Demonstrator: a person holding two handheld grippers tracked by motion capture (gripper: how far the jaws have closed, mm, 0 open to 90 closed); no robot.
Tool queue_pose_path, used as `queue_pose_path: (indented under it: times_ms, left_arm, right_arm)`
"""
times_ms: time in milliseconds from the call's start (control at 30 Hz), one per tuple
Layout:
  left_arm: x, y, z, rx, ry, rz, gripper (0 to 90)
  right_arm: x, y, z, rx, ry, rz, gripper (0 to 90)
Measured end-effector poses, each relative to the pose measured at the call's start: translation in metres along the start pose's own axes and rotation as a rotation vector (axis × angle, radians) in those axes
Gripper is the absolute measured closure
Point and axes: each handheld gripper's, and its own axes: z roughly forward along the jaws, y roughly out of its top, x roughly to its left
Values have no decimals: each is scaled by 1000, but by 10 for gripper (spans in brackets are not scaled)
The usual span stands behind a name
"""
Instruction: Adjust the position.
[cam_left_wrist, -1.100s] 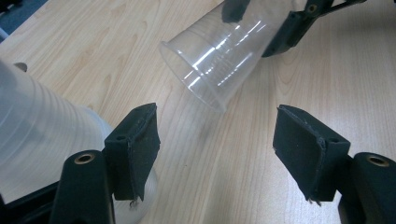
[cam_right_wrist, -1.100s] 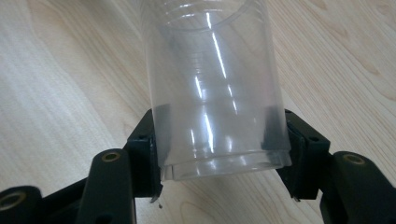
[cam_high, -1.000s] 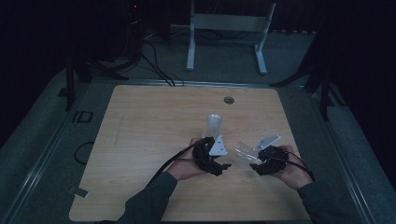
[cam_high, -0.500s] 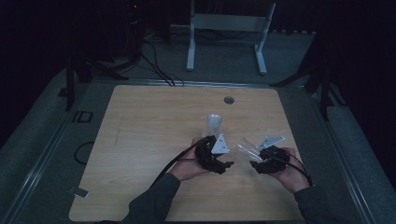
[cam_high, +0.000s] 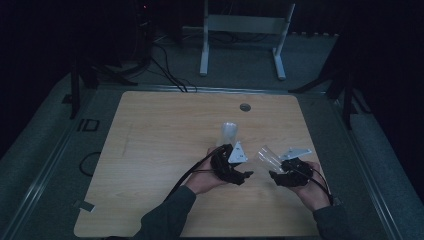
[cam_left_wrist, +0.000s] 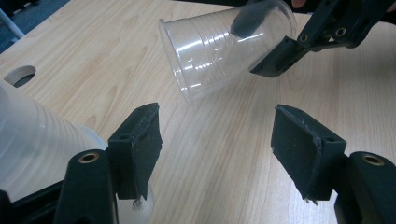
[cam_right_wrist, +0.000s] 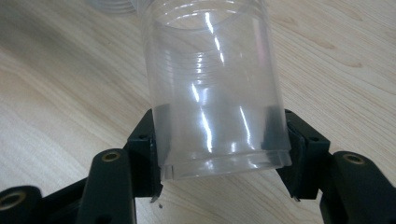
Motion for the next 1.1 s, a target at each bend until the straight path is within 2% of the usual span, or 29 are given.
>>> queue_pose_path:
  times_ms: [433,500,533,667,900,1100]
  left_arm:
    - [0,6,2,-26,1,-25,329]
    - [-1,7,3,-32,3,-25,329]
    - [-1,7,3,-33,2,-28,329]
    - [-1,9,4,-37,5,-35,329]
    - [-1,11,7,-42,9,-46,329]
    - [-3,15,8,-50,12,-50,336]
  right_arm:
    - [-1,-8,3,-46,-25,104,416]
    - [-1,-9,3,-53,-42,121,416]
    - [-1,-9,4,-51,-65,122,416]
    - [0,-11,5,-72,-71,154,416]
    - [8,-13,8,-94,-131,163,416]
    - [13,-13,10,-120,-156,175,416]
